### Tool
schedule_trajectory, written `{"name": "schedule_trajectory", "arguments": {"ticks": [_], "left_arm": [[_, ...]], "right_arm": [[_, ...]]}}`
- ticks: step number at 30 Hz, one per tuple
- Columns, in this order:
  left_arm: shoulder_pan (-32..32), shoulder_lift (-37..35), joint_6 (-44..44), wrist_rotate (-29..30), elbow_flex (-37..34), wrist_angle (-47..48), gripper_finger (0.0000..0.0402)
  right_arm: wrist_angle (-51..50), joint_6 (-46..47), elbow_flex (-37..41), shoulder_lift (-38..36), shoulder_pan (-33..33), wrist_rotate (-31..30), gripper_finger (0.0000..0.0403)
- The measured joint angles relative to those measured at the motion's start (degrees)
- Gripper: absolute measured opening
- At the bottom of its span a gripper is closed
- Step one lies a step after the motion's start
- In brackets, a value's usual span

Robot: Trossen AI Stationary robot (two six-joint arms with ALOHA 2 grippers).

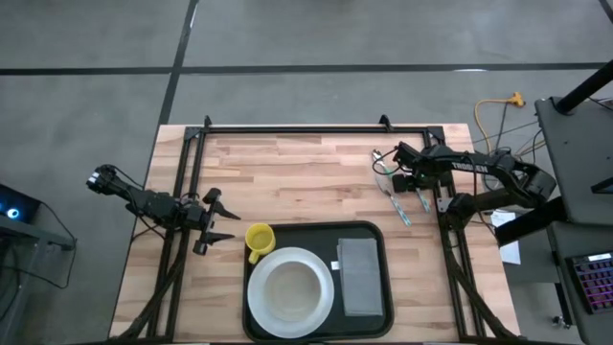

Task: Set up tray
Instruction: Put the white fork to the right of the white plate on the gray napkin on the black serving tray

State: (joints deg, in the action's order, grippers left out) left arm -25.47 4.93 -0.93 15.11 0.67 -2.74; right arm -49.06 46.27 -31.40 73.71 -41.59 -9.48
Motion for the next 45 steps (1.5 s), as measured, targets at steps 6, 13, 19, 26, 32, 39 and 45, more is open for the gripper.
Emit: {"name": "schedule_trajectory", "arguments": {"ticks": [6, 13, 19, 26, 32, 39, 45], "left_arm": [[0.0, 0.0, 0.0, 0.0, 0.0, 0.0, 0.0224], [0.0, 0.0, 0.0, 0.0, 0.0, 0.0, 0.0224], [0.0, 0.0, 0.0, 0.0, 0.0, 0.0, 0.0224], [0.0, 0.0, 0.0, 0.0, 0.0, 0.0, 0.0224], [0.0, 0.0, 0.0, 0.0, 0.0, 0.0, 0.0224], [0.0, 0.0, 0.0, 0.0, 0.0, 0.0, 0.0224], [0.0, 0.0, 0.0, 0.0, 0.0, 0.0, 0.0224]], "right_arm": [[0.4, -4.1, 0.0, 0.5, -0.1, 4.9, 0.0123], [0.8, -4.7, 0.1, 3.3, -0.2, 8.1, 0.0122], [0.8, -2.5, 0.1, 4.0, -0.1, 8.5, 0.0112], [0.2, -2.0, 0.0, 3.1, -0.1, 8.2, 0.0027], [-3.0, -2.1, -0.1, 1.2, 0.0, 8.1, 0.0022], [-10.4, -2.5, -2.6, -2.4, 0.0, 7.9, 0.0019], [-15.6, 1.5, -5.5, -9.1, 1.0, 8.5, 0.0019]]}}
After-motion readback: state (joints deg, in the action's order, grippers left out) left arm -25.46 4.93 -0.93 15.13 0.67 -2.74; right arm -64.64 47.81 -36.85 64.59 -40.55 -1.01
